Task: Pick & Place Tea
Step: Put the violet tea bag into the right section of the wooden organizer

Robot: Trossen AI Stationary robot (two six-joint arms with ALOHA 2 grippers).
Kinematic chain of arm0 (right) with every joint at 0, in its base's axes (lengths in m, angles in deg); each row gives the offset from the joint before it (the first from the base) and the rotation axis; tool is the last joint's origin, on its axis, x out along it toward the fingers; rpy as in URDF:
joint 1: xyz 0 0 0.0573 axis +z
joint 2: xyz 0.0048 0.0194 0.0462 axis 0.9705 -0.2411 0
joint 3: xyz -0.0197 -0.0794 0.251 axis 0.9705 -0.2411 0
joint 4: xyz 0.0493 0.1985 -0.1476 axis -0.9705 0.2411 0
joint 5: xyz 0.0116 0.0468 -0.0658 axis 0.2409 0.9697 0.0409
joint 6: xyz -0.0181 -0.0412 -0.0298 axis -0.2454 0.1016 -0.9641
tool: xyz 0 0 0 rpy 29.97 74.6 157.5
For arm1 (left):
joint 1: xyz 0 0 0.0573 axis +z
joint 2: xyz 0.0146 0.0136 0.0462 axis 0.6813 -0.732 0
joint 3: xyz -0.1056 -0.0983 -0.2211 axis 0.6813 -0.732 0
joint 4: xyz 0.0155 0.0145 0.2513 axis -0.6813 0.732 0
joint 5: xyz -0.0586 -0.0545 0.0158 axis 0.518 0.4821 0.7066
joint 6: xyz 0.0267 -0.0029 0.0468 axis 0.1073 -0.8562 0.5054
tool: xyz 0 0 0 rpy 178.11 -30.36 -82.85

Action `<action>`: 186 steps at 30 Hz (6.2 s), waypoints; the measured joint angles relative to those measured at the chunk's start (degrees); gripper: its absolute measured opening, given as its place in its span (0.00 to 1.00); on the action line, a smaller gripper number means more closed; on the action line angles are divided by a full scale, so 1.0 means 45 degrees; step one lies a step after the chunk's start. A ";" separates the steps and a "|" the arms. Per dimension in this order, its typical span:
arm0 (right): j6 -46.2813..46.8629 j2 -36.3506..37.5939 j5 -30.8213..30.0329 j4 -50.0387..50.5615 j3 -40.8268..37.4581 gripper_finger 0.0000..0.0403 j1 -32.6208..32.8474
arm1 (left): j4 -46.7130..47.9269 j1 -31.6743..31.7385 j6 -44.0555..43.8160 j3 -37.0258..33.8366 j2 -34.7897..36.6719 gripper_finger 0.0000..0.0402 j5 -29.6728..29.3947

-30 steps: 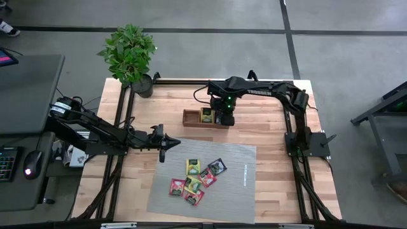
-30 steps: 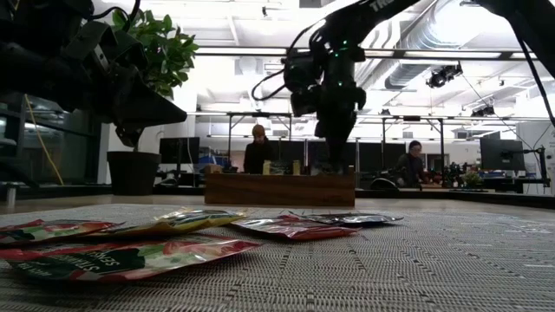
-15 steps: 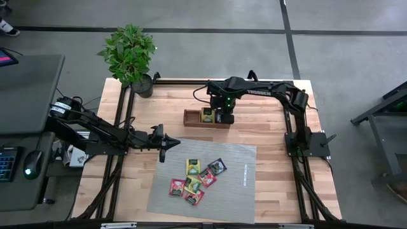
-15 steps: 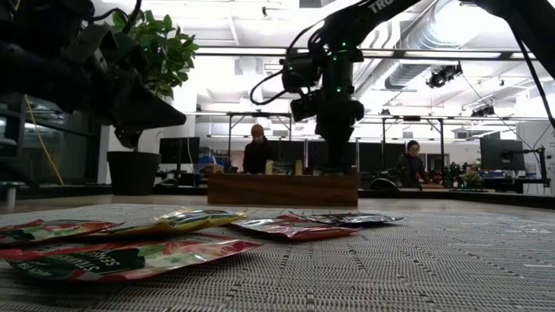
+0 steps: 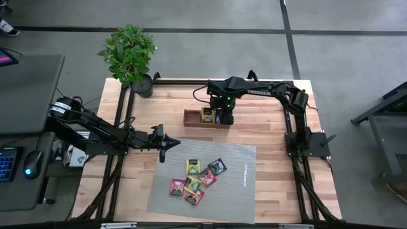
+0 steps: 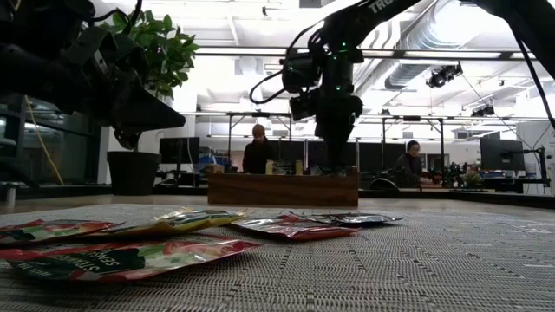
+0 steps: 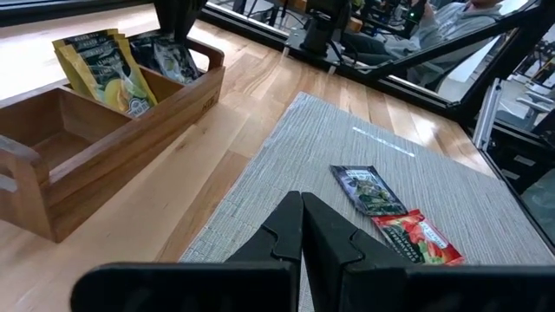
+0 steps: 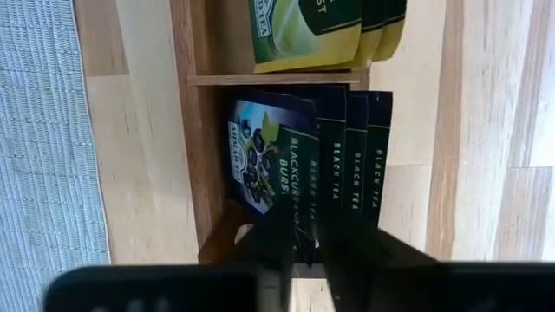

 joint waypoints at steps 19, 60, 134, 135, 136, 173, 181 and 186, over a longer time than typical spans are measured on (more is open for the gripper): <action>0.1132 0.1806 0.0220 0.0002 0.0000 0.46 0.0419 | -0.0015 0.0002 -0.0178 0.0000 0.0000 0.00 0.0190; 0.5477 0.6431 0.0850 -1.1075 -1.0293 0.06 0.6882 | 0.2118 -0.0345 -0.3696 0.2328 -0.2224 0.00 0.0768; 0.6270 0.3555 0.1643 -1.8377 -1.2158 0.00 0.8471 | 0.6648 -0.0590 -0.6528 0.9772 -0.8602 0.00 0.1663; 0.6176 0.3555 0.1469 -1.8369 -1.2157 0.00 0.8471 | 0.6646 -0.0590 -0.6528 0.9772 -0.8602 0.00 0.1661; 0.6029 0.3555 0.1300 -1.8359 -1.2157 0.00 0.8471 | 0.6645 -0.0590 -0.6528 0.9772 -0.8602 0.00 0.1661; 0.5931 0.2871 0.0277 -1.7843 -1.2133 0.00 0.8218 | 0.6995 -0.0576 -0.7315 0.9772 -0.8602 0.01 0.2045; 0.5945 0.2861 0.0287 -1.7843 -1.2143 0.00 0.8218 | 0.7222 -0.0574 -0.7647 0.9768 -0.8607 0.25 0.2458; 0.5945 0.2861 0.0288 -1.7856 -1.2143 0.00 0.8218 | 0.6885 -0.0289 -0.7978 0.9768 -0.8607 0.43 0.3482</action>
